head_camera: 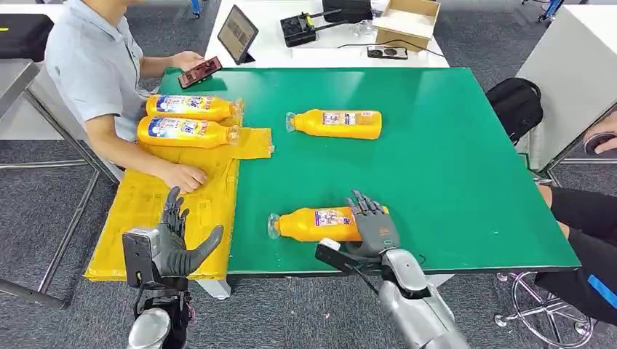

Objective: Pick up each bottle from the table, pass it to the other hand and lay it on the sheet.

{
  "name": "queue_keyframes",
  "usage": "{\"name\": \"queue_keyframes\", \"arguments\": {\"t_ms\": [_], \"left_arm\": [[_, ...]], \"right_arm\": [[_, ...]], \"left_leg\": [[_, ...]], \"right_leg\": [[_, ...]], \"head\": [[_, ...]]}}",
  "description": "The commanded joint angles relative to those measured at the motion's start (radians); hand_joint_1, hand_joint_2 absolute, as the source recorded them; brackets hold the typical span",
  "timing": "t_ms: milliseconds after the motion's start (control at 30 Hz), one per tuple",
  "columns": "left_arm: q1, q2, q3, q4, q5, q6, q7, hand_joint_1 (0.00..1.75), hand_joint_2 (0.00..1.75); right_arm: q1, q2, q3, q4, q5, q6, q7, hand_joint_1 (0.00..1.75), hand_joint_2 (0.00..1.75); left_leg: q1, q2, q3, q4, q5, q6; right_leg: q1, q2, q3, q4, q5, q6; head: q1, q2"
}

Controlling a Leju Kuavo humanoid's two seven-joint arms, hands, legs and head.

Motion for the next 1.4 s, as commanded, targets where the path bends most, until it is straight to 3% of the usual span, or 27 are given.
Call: {"name": "queue_keyframes", "arguments": {"t_ms": [33, 433, 500, 567, 633, 767, 867, 967, 1167, 1300, 1400], "left_arm": [[-0.03, 0.03, 0.008, 0.045, -0.002, -0.007, 0.006, 0.0, 1.75], [-0.031, 0.045, 0.021, 0.035, -0.003, -0.032, 0.018, 0.0, 1.75], [-0.034, 0.046, 0.018, 0.041, -0.001, -0.037, 0.014, 0.0, 1.75], [-0.042, 0.043, 0.015, 0.054, 0.026, -0.032, -0.024, 0.0, 1.75], [-0.044, 0.044, 0.013, 0.058, 0.027, -0.031, -0.026, 0.0, 1.75], [-0.031, 0.018, 0.008, 0.039, 0.101, -0.013, -0.068, 0.0, 1.75], [-0.011, 0.003, -0.021, 0.034, 0.154, -0.025, -0.06, 0.0, 1.75], [0.017, 0.008, -0.1, 0.019, 0.199, -0.062, -0.106, 0.0, 1.75], [0.025, 0.006, -0.126, 0.015, 0.216, -0.077, -0.106, 0.0, 1.75], [0.066, 0.027, -0.228, 0.011, 0.243, -0.161, -0.143, 0.0, 1.75], [0.081, 0.07, -0.335, 0.026, 0.276, -0.228, -0.142, 0.0, 1.75]], "right_arm": [[-0.016, -0.024, 0.016, 0.125, -0.018, 0.029, 0.001, 1.75, 1.75], [-0.045, -0.046, -0.003, 0.184, -0.036, 0.08, 0.04, 1.75, 1.75], [-0.038, -0.037, -0.029, 0.193, -0.099, 0.08, -0.029, 1.75, 1.75], [-0.008, -0.016, -0.089, 0.163, -0.262, 0.094, -0.19, 1.75, 1.75], [-0.005, -0.017, -0.085, 0.159, -0.265, 0.096, -0.192, 1.75, 1.75], [0.049, 0.026, -0.142, 0.027, -0.425, 0.03, -0.299, 1.75, 1.75], [0.083, 0.047, -0.166, -0.059, -0.49, 0.003, -0.33, 1.75, 1.75], [0.127, 0.091, -0.224, -0.187, -0.621, -0.094, -0.462, 1.75, 1.75], [0.133, 0.105, -0.243, -0.219, -0.676, -0.104, -0.485, 1.75, 1.75], [0.161, 0.137, -0.29, -0.298, -0.809, -0.137, -0.589, 1.75, 1.75], [0.188, 0.144, -0.268, -0.363, -0.858, -0.117, -0.612, 1.75, 1.75]], "left_leg": [[0.0, -0.002, 0.003, -0.002, 0.001, 0.001], [0.0, -0.002, 0.004, -0.002, 0.001, 0.001], [0.0, -0.003, 0.004, -0.002, 0.001, 0.002], [0.0, -0.004, 0.006, -0.003, 0.001, 0.002], [0.0, -0.005, 0.008, -0.002, 0.001, 0.002], [0.001, -0.001, 0.01, -0.002, -0.002, 0.001], [0.0, -0.001, 0.011, -0.001, -0.002, 0.001], [0.0, -0.001, 0.009, -0.001, -0.003, 0.002], [0.0, 0.0, -0.001, -0.001, -0.002, 0.002], [-0.001, -0.001, -0.001, -0.001, -0.003, 0.002], [-0.002, -0.001, -0.003, -0.001, -0.003, 0.002]], "right_leg": [[0.001, -0.004, 0.004, -0.002, 0.0, -0.003], [0.001, -0.003, 0.006, -0.002, 0.0, -0.002], [0.001, -0.004, 0.006, -0.003, 0.0, -0.002], [0.001, -0.005, 0.007, -0.004, 0.0, -0.003], [0.001, -0.006, 0.005, -0.004, -0.001, -0.003], [0.001, -0.002, 0.001, -0.004, -0.001, -0.002], [0.001, -0.001, 0.011, -0.002, -0.001, -0.002], [0.001, -0.001, 0.01, -0.001, -0.001, -0.002], [0.001, 0.0, 0.001, -0.001, -0.001, -0.001], [0.0, -0.001, 0.001, 0.0, -0.002, -0.002], [-0.001, -0.001, -0.001, 0.0, -0.002, -0.002]], "head": [[0.0, 0.0], [0.0, 0.0], [0.0, 0.0], [0.0, 0.0], [0.0, 0.0], [0.001, 0.0], [0.0, 0.0], [0.0, 0.0], [0.0, 0.0], [0.0, 0.0], [0.0, 0.0]]}}
